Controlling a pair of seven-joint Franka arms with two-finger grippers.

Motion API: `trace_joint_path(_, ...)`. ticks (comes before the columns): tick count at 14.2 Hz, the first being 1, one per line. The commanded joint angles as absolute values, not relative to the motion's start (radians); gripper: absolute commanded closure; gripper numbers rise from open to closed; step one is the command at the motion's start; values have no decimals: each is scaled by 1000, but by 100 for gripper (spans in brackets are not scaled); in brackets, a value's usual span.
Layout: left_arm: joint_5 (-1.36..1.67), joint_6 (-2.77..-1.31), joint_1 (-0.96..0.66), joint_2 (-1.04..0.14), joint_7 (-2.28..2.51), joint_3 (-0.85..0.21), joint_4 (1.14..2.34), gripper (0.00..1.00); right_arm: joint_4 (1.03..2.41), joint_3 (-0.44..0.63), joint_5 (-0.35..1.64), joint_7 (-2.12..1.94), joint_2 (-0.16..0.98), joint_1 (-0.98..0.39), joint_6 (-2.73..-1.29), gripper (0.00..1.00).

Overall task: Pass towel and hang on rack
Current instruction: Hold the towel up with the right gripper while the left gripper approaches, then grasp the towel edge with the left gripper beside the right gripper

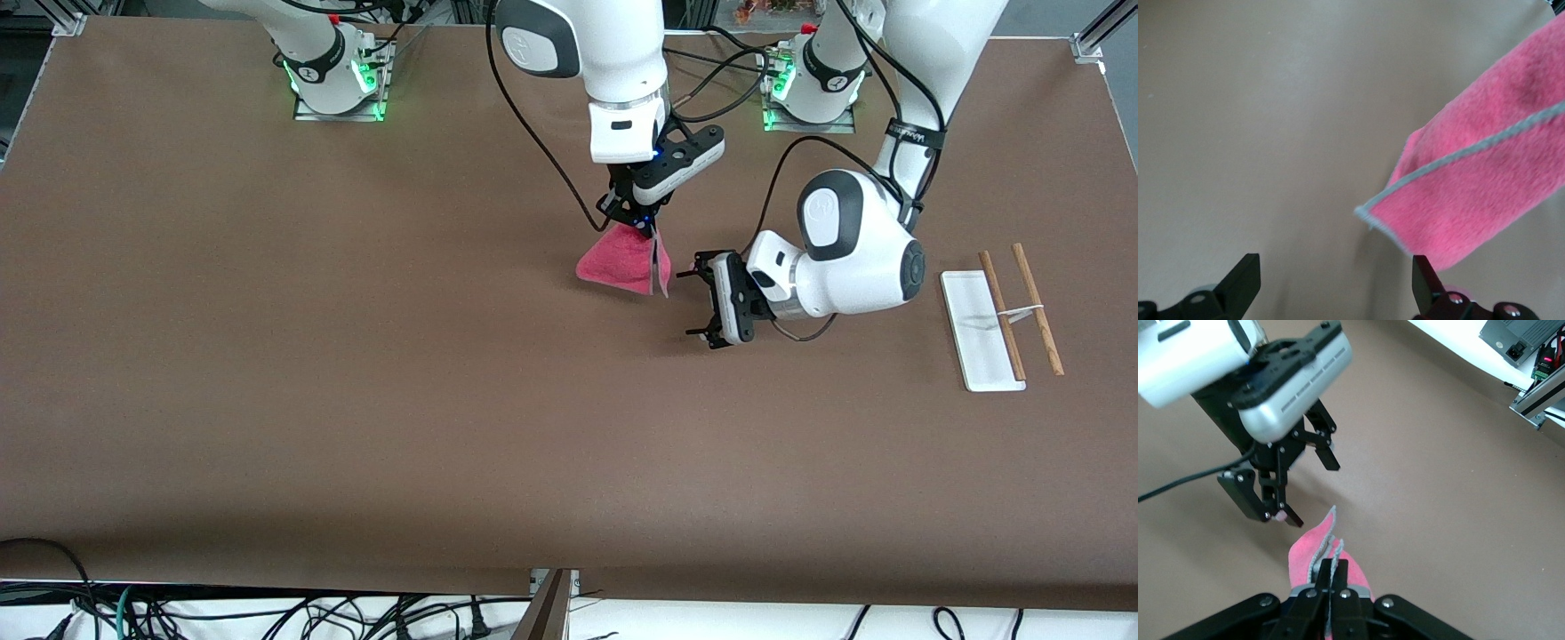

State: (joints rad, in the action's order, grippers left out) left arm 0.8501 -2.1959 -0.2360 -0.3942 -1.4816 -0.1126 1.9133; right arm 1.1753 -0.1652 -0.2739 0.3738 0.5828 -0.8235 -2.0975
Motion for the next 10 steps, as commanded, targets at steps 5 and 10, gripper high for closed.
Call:
trace_joint_path(5, 887, -2206, -259, -384, -1506, -150, 1908, 0, 1155, -164, -287, 390, 589, -828, -2097, 100)
trace_joint_path(10, 873, -2204, -273, -373, -1516, -152, 1908, 0, 1155, -164, -287, 391, 589, -828, -2097, 100)
